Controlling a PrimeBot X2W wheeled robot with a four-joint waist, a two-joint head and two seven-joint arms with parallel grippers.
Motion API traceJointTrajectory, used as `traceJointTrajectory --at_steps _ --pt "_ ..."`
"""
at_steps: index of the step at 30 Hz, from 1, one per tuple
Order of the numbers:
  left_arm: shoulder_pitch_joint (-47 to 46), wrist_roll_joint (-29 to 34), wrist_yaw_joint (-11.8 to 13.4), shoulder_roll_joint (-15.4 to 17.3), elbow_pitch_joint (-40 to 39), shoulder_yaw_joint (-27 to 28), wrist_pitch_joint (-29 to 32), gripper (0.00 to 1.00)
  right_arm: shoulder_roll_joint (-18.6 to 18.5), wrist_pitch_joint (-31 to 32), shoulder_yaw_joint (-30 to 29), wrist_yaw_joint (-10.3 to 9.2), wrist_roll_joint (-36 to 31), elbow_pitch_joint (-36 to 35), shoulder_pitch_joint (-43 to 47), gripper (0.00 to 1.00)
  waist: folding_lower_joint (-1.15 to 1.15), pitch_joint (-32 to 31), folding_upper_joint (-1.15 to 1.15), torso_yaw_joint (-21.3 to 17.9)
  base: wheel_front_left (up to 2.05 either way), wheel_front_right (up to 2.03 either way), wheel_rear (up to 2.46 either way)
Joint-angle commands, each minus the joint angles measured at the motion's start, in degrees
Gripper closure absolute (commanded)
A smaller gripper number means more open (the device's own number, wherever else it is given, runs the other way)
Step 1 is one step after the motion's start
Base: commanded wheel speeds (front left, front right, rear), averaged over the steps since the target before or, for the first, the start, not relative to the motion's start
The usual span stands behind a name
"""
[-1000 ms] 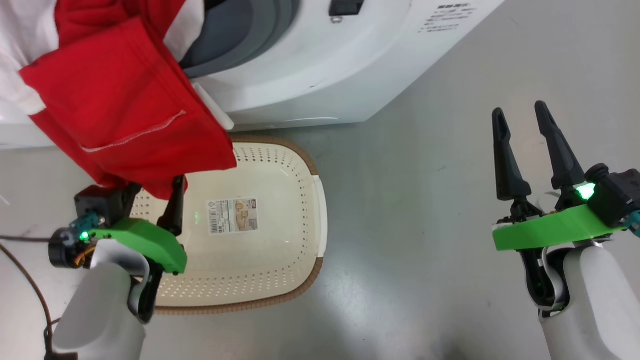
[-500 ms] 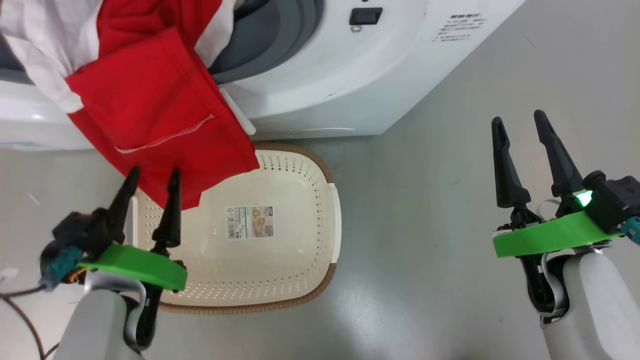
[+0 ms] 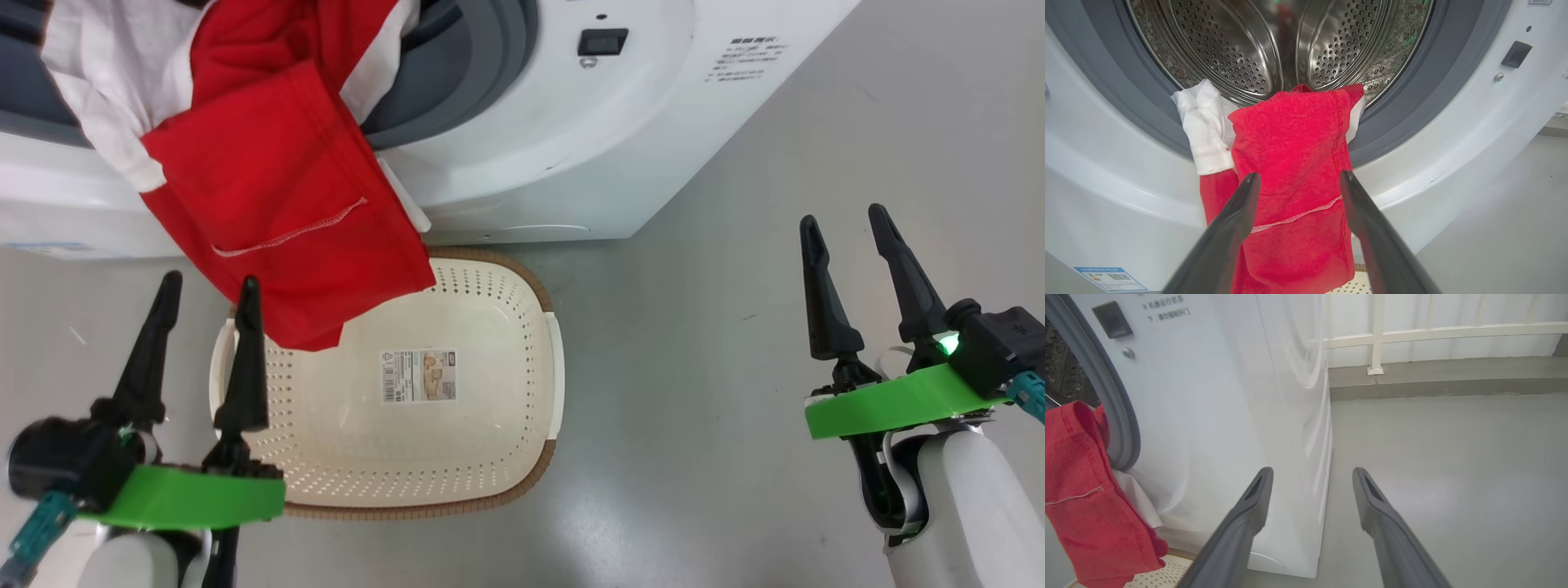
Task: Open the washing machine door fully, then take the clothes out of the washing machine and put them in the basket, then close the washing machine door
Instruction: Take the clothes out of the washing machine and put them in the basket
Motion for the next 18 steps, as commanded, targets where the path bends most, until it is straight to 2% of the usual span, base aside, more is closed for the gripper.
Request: traceJointTrajectory --at_steps 1,10,18 --pt "1.76 0.55 -0.32 0.72 -2.07 2.29 -0.27 0.00 0.02 -0.37 0.90 0.35 -0.59 -1.23 1.65 0.00 0.00 -0.18 0.00 -0.02 0.00 0.00 0.00" --pt "6.31 0.64 -0.32 -0.48 -6.18 4.85 -0.27 0.00 0.02 -0.37 0.35 0.35 -0.55 -1.45 2.54 0.00 0.00 -0.72 0.00 -0.28 0.00 0.00 0.00" --pt "4.69 -0.09 -0.32 -0.55 -5.65 4.85 -0.27 0.00 0.02 -0.37 0.09 0.35 -0.48 -1.51 2.33 0.00 0.00 -0.43 0.00 -0.36 0.00 0.00 0.00"
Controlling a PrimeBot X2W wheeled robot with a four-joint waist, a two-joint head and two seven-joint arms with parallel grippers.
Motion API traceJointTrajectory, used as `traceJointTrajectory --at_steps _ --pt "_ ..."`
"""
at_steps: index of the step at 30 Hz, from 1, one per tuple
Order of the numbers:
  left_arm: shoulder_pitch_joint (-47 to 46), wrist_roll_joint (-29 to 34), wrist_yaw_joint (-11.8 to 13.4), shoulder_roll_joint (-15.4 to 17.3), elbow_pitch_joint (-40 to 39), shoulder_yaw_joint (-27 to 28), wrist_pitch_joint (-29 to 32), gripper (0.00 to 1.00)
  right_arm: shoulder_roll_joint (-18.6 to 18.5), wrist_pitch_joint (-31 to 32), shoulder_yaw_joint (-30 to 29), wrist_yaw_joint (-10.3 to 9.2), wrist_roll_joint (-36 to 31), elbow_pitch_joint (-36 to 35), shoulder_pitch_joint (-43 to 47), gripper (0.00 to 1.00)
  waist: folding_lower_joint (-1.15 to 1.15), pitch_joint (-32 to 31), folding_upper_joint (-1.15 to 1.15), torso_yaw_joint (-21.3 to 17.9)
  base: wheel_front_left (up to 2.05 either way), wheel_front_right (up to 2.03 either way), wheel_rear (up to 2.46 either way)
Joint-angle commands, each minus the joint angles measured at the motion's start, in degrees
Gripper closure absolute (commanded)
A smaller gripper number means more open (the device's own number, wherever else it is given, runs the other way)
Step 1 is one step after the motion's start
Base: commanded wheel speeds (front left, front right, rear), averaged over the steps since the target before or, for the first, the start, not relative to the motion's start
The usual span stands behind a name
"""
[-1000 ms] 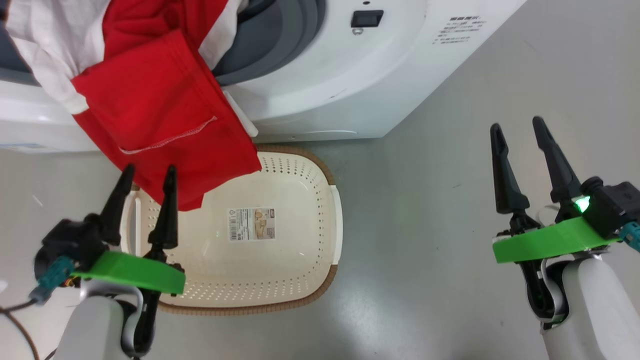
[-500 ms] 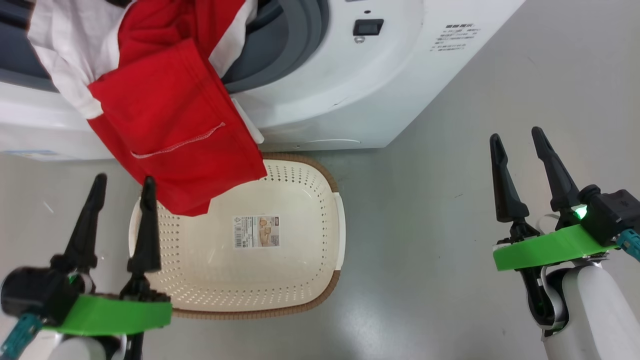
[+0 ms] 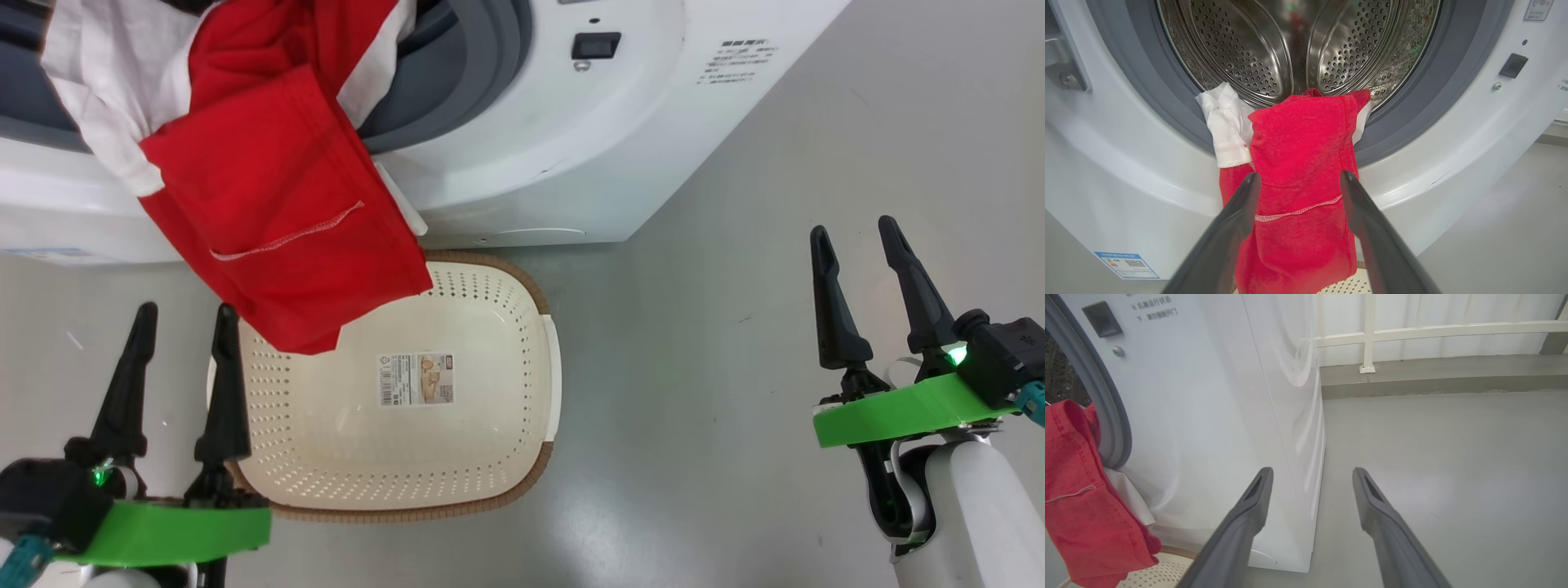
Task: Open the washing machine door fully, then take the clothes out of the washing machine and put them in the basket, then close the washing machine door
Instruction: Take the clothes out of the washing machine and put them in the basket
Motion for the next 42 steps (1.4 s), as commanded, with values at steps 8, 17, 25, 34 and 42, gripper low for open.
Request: traceJointTrajectory --at_steps 8,17,25,34,42 --pt "-6.51 -3.00 -0.32 3.16 5.48 1.07 -0.27 0.00 0.02 -0.36 1.22 0.35 -0.25 -1.49 0.32 0.00 0.00 0.87 0.00 0.18 0.00 0.00 0.00" --pt "-16.68 -5.97 -0.32 7.81 20.47 -1.17 -0.27 0.00 0.02 -0.36 1.56 0.35 0.04 -1.61 -0.47 0.00 0.00 1.82 0.00 -0.36 0.00 0.00 0.00" --pt "-23.38 -7.12 -0.32 10.26 30.15 -3.68 -0.27 0.00 0.02 -0.36 1.82 0.35 0.30 -1.68 -0.72 0.00 0.00 2.35 0.00 -1.01 0.00 0.00 0.00" --pt "-28.86 -8.81 -0.32 11.77 36.66 -5.70 -0.27 0.00 0.02 -0.36 2.13 0.35 0.50 -1.71 -0.71 0.00 0.00 2.36 0.00 -1.60 0.00 0.00 0.00" --pt "-31.07 -10.37 -0.32 12.87 39.75 -7.04 -0.27 0.00 0.02 -0.36 2.34 0.35 0.54 -1.83 -0.48 0.00 0.00 2.16 0.00 -1.76 0.00 0.00 0.00"
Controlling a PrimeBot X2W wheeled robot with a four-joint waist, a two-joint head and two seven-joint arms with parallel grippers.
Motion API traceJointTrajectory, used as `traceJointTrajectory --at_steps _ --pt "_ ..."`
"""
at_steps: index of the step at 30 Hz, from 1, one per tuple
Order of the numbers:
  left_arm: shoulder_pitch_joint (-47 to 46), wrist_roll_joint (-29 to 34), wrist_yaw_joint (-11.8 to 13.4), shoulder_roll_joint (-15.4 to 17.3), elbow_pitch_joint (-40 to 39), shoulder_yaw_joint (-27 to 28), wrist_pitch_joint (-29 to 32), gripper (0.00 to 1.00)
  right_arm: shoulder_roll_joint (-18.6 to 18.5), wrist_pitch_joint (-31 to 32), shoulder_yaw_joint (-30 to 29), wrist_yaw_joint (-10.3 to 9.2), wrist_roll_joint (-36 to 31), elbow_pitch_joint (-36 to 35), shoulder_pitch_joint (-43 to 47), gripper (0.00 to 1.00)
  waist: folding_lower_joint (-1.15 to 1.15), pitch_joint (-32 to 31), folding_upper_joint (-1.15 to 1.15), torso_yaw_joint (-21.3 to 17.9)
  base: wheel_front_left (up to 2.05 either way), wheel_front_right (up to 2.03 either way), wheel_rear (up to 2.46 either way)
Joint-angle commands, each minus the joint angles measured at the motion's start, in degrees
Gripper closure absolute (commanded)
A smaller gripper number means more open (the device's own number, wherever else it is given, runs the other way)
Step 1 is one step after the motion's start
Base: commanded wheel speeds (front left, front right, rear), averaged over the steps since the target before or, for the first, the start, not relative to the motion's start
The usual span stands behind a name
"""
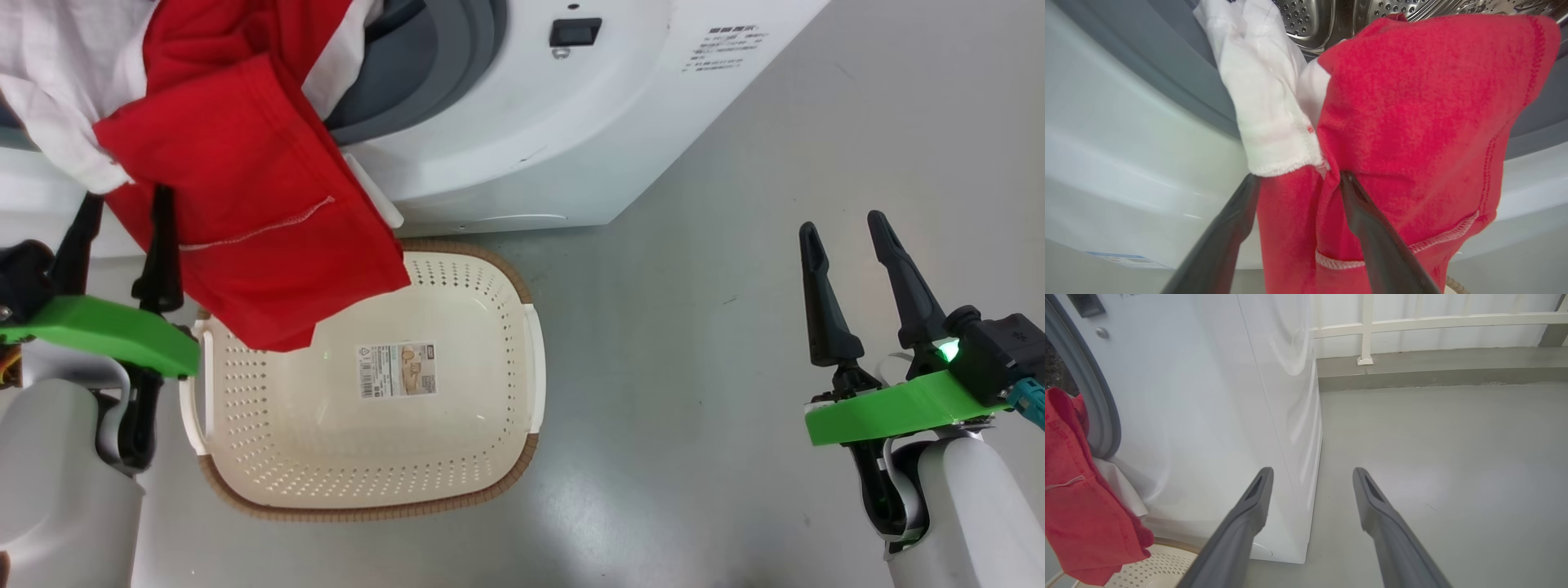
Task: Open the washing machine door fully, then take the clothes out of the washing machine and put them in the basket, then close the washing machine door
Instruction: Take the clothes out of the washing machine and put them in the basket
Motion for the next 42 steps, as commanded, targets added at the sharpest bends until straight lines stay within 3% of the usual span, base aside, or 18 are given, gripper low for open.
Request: traceJointTrajectory --at_steps 1,3,7,9,12,14,31,42 --pt "-0.96 -0.40 -0.32 2.95 -0.43 1.21 -0.27 0.00 0.01 -0.37 1.23 0.35 0.32 -1.45 -0.01 0.00 0.00 -0.07 0.00 0.01 0.00 0.00 0.00" --pt "-1.37 -0.69 -0.32 3.11 0.04 0.77 -0.27 0.00 0.01 -0.37 1.27 0.35 0.29 -1.45 -0.03 0.00 0.00 -0.12 0.00 0.01 0.00 0.00 0.00" --pt "-2.02 -1.20 -0.32 3.24 0.66 -0.18 -0.27 0.51 0.01 -0.37 1.33 0.35 0.22 -1.53 -0.05 0.00 0.00 -0.11 0.00 0.00 0.00 0.00 0.00" --pt "-2.17 -1.44 -0.32 3.28 0.82 -0.69 -0.27 0.64 0.01 -0.37 1.31 0.35 0.19 -1.54 -0.04 0.00 0.00 -0.13 0.00 0.01 0.00 0.00 0.00" --pt "-2.14 -1.76 -0.32 3.45 0.67 -1.28 -0.27 0.93 0.01 -0.37 1.20 0.35 0.19 -1.51 -0.03 0.00 0.00 -0.14 0.00 -0.01 0.00 0.00 0.00" --pt "-1.93 -1.90 -0.32 3.44 0.40 -1.42 -0.27 0.99 0.01 -0.37 1.08 0.35 0.18 -1.51 0.00 0.00 0.00 -0.15 0.00 0.03 0.00 0.00 0.00" --pt "5.32 -0.89 -0.32 0.75 -4.72 -3.08 -0.27 1.00 0.01 -0.37 0.60 0.35 -0.01 -1.68 0.14 0.00 0.00 -0.16 0.00 0.82 0.00 0.00 0.00" --pt "9.12 -0.36 -0.32 -2.05 -3.98 -6.84 -0.27 1.00 0.01 -0.37 0.52 0.35 -0.09 -1.79 -0.19 0.00 0.00 0.48 0.00 1.01 0.00 0.00 0.00"
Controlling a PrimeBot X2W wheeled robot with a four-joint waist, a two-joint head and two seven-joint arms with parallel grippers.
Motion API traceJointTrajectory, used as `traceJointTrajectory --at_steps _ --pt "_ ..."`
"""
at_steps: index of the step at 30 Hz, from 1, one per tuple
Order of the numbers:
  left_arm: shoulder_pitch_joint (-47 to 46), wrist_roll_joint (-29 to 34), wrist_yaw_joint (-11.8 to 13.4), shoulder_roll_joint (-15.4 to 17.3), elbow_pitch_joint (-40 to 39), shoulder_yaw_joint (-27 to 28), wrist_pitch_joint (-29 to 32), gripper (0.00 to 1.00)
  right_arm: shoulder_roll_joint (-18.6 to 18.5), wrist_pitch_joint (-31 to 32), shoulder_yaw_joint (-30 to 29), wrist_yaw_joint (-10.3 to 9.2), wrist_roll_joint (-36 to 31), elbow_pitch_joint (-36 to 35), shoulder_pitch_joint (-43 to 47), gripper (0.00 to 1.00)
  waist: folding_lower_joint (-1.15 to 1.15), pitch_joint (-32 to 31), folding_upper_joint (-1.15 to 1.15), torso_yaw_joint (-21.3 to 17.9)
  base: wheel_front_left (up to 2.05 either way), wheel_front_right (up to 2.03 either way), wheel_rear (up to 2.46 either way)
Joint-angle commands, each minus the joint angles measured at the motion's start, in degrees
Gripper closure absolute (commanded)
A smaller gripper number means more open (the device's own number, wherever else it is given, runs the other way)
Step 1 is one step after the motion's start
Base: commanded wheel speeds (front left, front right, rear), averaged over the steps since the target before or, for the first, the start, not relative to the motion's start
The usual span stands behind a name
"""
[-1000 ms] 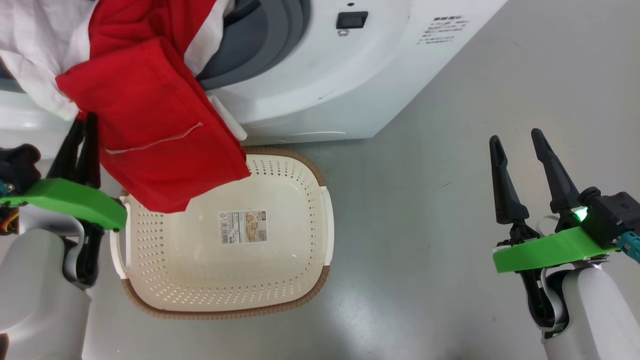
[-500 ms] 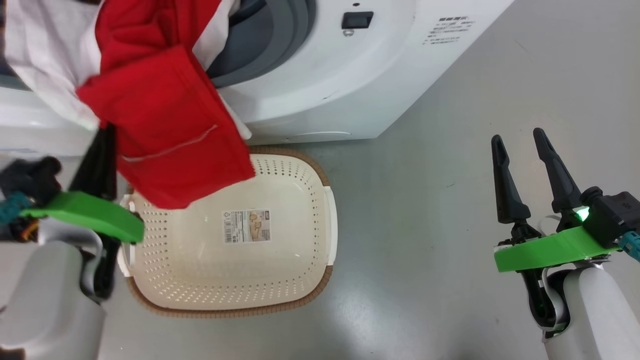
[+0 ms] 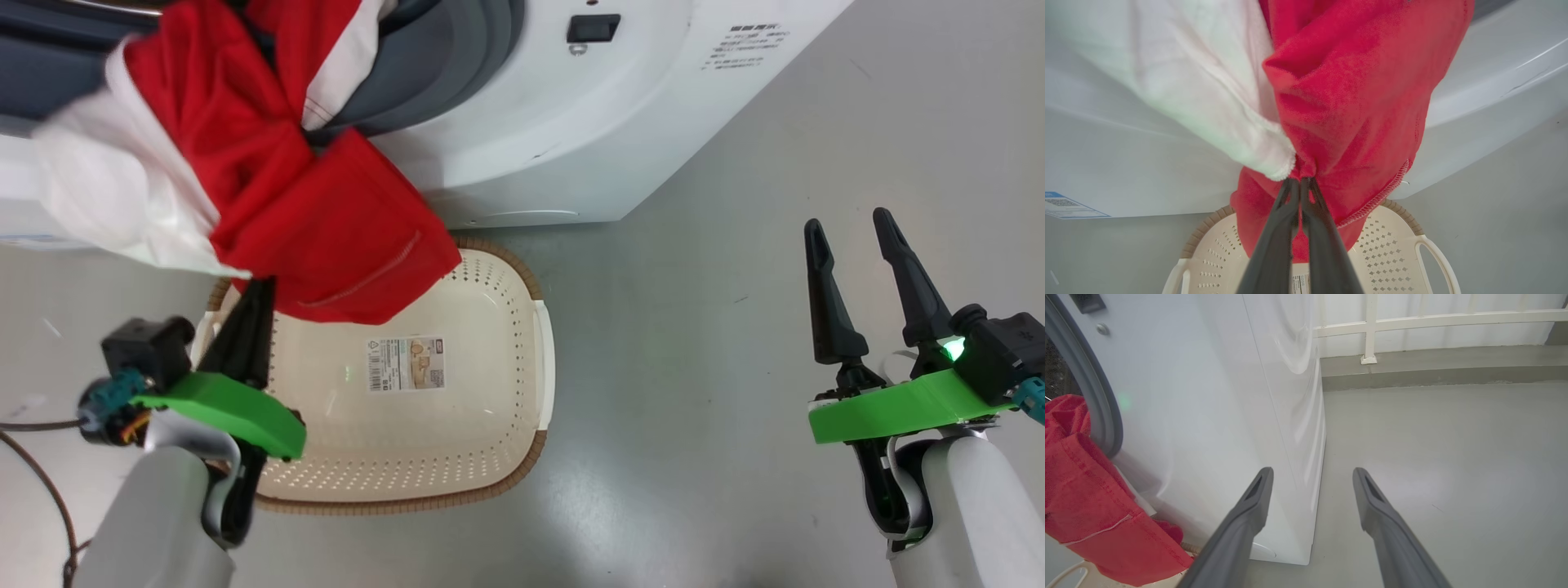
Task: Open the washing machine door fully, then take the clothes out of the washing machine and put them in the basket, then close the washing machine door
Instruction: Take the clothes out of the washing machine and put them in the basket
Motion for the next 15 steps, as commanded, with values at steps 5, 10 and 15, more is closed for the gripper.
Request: traceJointTrajectory --at_steps 5,10,15 --pt "2.42 -0.07 -0.32 0.66 0.67 0.45 -0.27 1.00 0.01 -0.36 0.87 0.35 -0.03 -1.43 -0.38 0.00 0.00 0.35 0.00 -0.21 0.00 0.00 0.00" --pt "3.07 -0.46 -0.32 0.18 2.57 -1.26 -0.27 1.00 0.01 -0.36 0.85 0.35 0.01 -1.48 -0.53 0.00 0.00 0.73 0.00 -0.36 0.00 0.00 0.00" --pt "3.28 -1.14 -0.32 -0.23 4.52 -2.22 -0.27 1.00 0.01 -0.36 0.99 0.35 0.10 -1.55 -0.68 0.00 0.00 1.12 0.00 -0.51 0.00 0.00 0.00"
